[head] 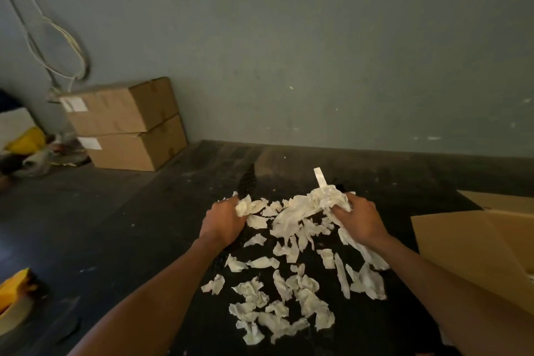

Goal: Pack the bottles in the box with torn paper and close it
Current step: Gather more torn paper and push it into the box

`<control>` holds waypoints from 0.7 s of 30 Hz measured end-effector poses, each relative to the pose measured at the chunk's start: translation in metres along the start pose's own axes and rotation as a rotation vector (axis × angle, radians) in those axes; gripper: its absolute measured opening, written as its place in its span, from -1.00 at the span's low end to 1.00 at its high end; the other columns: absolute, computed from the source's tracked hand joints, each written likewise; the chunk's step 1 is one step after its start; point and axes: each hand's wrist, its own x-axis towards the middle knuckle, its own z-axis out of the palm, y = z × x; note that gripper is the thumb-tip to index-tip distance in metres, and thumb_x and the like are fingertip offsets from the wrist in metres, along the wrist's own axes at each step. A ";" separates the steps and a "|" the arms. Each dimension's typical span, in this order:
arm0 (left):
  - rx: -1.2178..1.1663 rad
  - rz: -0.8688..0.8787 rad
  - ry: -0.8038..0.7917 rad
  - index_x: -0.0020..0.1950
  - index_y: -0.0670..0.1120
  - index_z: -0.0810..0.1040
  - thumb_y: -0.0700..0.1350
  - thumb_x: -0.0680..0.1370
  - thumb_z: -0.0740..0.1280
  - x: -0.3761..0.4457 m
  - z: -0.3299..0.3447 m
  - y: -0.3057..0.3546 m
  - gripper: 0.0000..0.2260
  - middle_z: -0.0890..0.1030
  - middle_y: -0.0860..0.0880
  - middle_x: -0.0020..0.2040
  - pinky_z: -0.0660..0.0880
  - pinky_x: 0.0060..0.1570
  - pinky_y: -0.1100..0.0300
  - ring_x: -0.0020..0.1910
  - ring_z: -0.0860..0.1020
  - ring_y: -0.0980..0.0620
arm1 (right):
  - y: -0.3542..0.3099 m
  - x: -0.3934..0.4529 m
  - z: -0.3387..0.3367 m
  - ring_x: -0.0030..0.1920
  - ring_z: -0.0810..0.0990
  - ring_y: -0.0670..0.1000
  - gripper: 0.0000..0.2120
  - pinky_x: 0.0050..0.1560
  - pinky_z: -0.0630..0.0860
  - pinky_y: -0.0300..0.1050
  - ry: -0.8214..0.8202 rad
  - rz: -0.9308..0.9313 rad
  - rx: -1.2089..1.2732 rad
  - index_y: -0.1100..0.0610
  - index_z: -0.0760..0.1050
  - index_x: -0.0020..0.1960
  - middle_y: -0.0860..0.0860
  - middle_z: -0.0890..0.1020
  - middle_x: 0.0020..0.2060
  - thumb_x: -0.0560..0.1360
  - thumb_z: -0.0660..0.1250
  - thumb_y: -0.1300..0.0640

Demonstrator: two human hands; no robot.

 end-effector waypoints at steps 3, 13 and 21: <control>0.016 0.017 0.028 0.51 -0.06 0.31 0.00 0.60 0.32 -0.034 -0.020 0.006 -0.50 0.53 -0.15 0.33 0.53 0.17 0.05 0.22 0.55 -0.08 | -0.013 -0.019 -0.026 0.17 0.60 0.10 -0.50 0.17 0.56 0.14 0.024 -0.036 -0.019 0.09 0.48 0.35 0.08 0.63 0.19 0.51 0.34 -0.15; 0.001 0.005 0.085 0.47 0.00 0.34 0.01 0.58 0.33 -0.142 -0.056 0.016 -0.53 0.58 -0.09 0.22 0.61 0.02 0.02 0.06 0.60 -0.02 | -0.016 -0.100 -0.119 -0.09 0.61 0.14 -0.73 -0.04 0.55 0.05 0.109 -0.127 -0.151 0.14 0.59 0.11 0.12 0.67 -0.06 0.53 0.34 -0.02; -0.012 0.064 0.064 0.43 -0.01 0.40 0.02 0.57 0.33 -0.160 -0.039 0.082 -0.57 0.59 -0.10 0.21 0.59 0.08 -0.04 0.09 0.60 -0.06 | 0.026 -0.130 -0.190 -0.21 0.59 0.12 -0.81 -0.19 0.45 -0.07 0.173 -0.130 -0.164 0.14 0.60 -0.02 0.11 0.66 -0.18 0.54 0.33 0.02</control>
